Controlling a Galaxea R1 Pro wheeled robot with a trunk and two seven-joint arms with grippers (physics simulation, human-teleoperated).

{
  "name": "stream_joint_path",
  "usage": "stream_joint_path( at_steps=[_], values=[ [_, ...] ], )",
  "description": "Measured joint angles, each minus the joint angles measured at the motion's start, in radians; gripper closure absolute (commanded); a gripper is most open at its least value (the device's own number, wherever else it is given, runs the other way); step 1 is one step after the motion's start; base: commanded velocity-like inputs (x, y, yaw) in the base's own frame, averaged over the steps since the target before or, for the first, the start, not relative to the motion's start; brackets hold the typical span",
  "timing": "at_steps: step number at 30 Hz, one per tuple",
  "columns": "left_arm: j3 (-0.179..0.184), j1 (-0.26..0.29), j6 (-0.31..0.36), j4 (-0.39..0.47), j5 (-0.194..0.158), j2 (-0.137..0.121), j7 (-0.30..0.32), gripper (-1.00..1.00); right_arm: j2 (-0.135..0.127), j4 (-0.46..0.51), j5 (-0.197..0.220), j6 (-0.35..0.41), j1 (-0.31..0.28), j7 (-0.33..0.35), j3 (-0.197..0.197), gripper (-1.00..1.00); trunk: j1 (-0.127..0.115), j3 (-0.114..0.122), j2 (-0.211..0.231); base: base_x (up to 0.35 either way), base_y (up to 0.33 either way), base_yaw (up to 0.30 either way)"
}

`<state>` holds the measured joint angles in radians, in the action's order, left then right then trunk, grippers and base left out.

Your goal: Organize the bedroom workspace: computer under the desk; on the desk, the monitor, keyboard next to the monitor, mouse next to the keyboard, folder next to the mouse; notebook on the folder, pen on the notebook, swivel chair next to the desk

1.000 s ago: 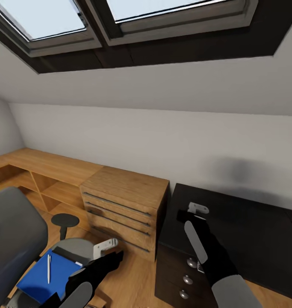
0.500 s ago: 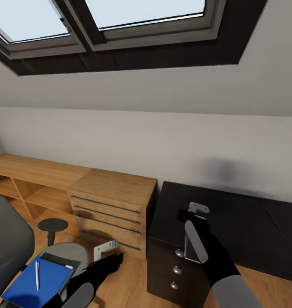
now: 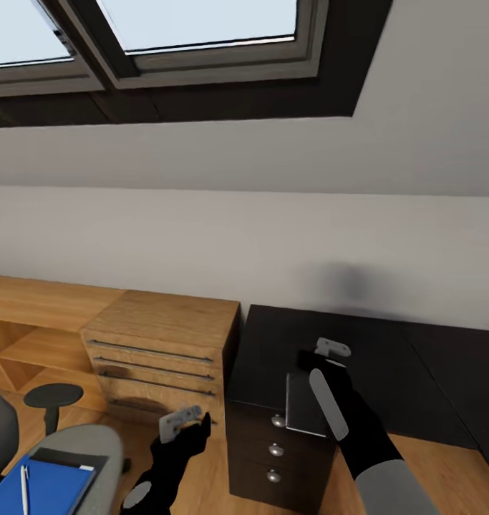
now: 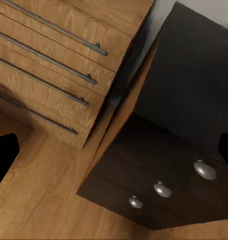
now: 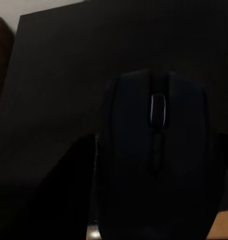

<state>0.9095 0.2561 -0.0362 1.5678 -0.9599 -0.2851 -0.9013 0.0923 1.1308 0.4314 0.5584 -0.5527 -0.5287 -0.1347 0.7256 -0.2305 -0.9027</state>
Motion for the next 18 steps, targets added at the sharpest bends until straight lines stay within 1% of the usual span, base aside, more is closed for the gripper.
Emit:
stream_joint_path(
  at_steps=[1, 2, 4, 6, 9, 18],
  values=[
    [0.023, 0.0, -0.022, 0.007, 0.033, -0.003, -0.019, -1.0, 0.0, 0.0, 0.0, 0.0, 0.0, 0.0, 0.0, 1.0, 0.0, 0.001, 0.0, 0.0, 0.0, -0.222],
    [0.037, 0.0, -0.036, 0.012, 0.054, -0.005, -0.032, -1.0, 0.0, 0.0, 0.0, 0.0, 0.0, 0.0, 0.0, 1.0, 0.0, 0.002, 0.0, 0.0, 0.0, -0.215],
    [0.053, 0.0, -0.051, 0.018, 0.075, -0.007, -0.047, -1.0, 0.001, 0.0, 0.0, -0.001, 0.0, 0.0, 0.0, 1.0, 0.0, 0.003, 0.0, 0.0, 0.0, -0.205],
    [0.057, 0.0, -0.056, 0.019, 0.082, -0.008, -0.052, -1.0, 0.001, 0.0, 0.0, -0.001, 0.0, 0.0, 0.0, 1.0, 0.0, 0.004, 0.0, 0.0, 0.0, -0.14],
    [0.061, 0.0, -0.06, 0.02, 0.088, -0.008, -0.057, -1.0, 0.001, -0.001, 0.0, -0.001, 0.0, 0.0, 0.0, 1.0, 0.0, 0.005, 0.0, -0.084, 0.0, -0.049],
    [0.062, 0.0, -0.061, 0.019, 0.089, -0.007, -0.059, -1.0, 0.002, -0.002, -0.001, -0.001, 0.0, 0.0, 0.0, 1.0, 0.001, 0.005, 0.0, -0.313, 0.0, -0.004]
  ],
)
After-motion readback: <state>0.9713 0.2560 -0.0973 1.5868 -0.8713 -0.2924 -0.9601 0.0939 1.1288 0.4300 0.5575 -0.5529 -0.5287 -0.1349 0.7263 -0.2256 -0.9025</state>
